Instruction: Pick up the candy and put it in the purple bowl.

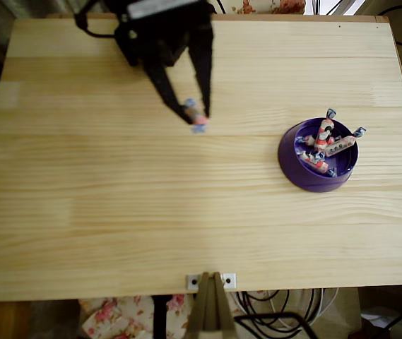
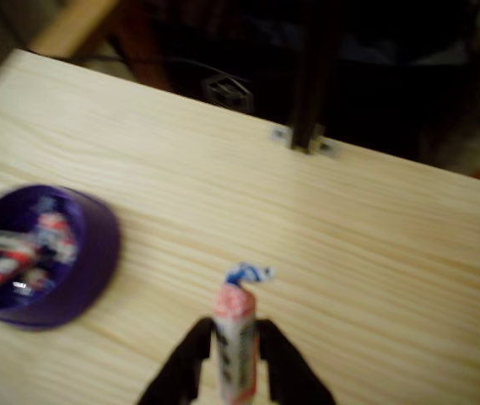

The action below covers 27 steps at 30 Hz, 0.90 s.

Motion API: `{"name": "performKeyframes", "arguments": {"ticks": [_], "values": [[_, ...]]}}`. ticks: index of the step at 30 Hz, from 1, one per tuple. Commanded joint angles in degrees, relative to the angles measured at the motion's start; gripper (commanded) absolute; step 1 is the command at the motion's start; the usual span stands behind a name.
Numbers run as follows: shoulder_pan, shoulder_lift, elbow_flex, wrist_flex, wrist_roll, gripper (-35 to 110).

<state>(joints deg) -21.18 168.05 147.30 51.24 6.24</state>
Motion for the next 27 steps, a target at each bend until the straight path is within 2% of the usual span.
{"name": "performKeyframes", "arguments": {"ticks": [1, 14, 19, 27], "values": [[-7.38, -0.09, -4.92, -4.66, 2.72, -1], [-23.29, -26.98, -20.92, -18.02, 9.32, -1], [-27.77, -40.61, -29.27, -20.57, 10.37, -1], [-31.55, -60.64, -43.68, -19.25, 11.43, -1]]}}
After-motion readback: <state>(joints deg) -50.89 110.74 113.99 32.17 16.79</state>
